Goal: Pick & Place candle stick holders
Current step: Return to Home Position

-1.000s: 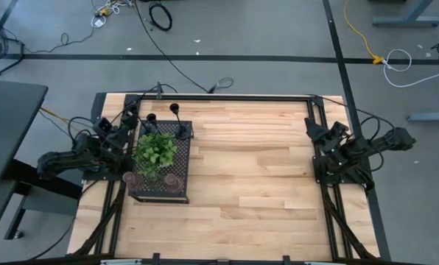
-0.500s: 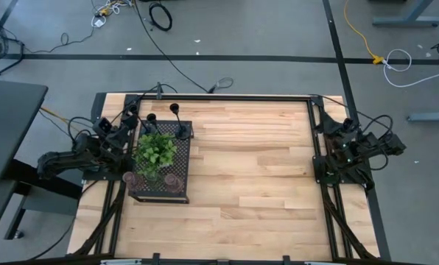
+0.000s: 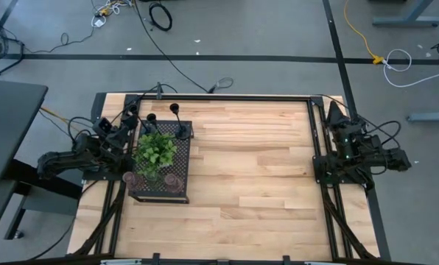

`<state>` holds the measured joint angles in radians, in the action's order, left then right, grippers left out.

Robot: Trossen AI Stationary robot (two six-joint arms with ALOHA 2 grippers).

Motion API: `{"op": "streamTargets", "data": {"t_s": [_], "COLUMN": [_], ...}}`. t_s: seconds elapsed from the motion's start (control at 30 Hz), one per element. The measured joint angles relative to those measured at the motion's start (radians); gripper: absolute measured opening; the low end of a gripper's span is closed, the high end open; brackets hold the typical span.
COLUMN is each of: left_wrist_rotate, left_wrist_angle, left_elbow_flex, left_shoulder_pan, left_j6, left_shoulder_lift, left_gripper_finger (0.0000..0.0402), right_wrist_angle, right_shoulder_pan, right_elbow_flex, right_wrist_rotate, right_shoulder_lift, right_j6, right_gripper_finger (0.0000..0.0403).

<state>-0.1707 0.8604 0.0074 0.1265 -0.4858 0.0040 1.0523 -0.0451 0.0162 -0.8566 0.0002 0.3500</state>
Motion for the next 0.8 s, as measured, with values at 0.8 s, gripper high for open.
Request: {"op": "streamTargets", "data": {"t_s": [0.8], "left_wrist_rotate": [0.000], "left_wrist_angle": [-0.001], "left_elbow_flex": [0.000], "left_shoulder_pan": [0.000], "left_j6": [0.000], "left_shoulder_lift": [0.000], "left_gripper_finger": [0.0314], "right_wrist_angle": [-0.003], "right_shoulder_pan": [0.022], "right_elbow_flex": [0.000], "right_wrist_rotate": [0.000], "right_shoulder_lift": [0.005], "right_j6": [0.000], "right_gripper_finger": [0.0011]}}
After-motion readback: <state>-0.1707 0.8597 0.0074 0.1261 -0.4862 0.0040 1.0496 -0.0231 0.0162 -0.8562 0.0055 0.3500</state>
